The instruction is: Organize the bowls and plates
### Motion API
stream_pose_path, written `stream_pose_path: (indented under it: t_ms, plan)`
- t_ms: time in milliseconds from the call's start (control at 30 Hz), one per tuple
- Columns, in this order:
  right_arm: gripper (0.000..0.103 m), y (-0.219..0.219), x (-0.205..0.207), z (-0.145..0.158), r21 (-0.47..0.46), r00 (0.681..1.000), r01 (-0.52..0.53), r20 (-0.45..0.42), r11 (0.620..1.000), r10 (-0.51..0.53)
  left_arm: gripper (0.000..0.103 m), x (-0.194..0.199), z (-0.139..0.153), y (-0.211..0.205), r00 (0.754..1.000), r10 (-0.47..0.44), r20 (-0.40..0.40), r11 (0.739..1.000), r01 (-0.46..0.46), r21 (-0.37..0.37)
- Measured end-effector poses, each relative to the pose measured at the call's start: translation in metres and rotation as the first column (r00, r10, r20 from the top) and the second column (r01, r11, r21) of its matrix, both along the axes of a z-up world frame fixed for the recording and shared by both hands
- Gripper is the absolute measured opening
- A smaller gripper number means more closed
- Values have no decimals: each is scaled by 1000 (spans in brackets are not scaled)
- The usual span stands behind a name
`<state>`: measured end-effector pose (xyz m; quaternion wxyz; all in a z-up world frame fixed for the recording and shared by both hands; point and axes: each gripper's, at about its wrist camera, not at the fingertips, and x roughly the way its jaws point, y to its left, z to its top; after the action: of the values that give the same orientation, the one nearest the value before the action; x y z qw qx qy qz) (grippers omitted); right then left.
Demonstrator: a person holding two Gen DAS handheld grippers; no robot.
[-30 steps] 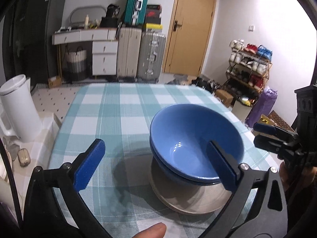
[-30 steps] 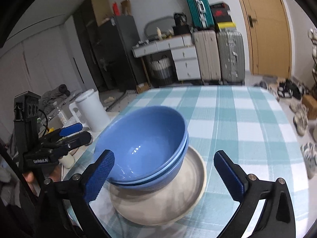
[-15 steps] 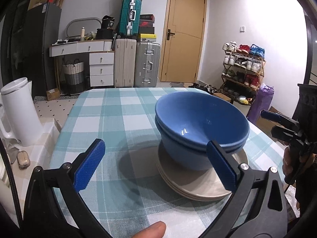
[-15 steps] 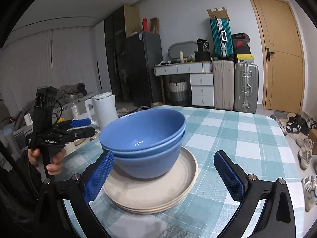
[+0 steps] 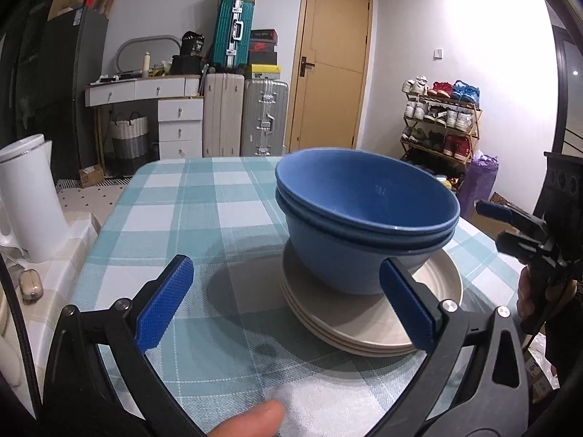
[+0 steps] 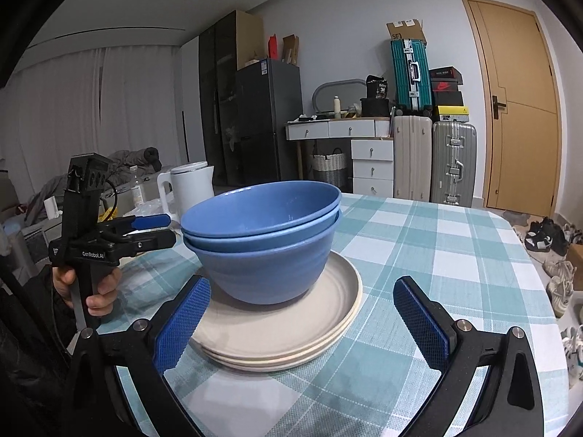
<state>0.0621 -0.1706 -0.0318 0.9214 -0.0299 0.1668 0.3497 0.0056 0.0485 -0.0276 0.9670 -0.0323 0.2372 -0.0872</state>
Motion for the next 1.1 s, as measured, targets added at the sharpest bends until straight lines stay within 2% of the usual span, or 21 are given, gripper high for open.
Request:
stream_pose_path:
  t_ms: [300,1100]
  plan:
    - [102,0,-3,-1,4,1000,3,24,1000,-3,102,2,-2,-3,1000,-14,11,1000,14,4]
    - [103,5,-2,-2,-13,1000,5,22,1000,-5,102,3,-2,-2,1000,-19,13,1000,19,-5]
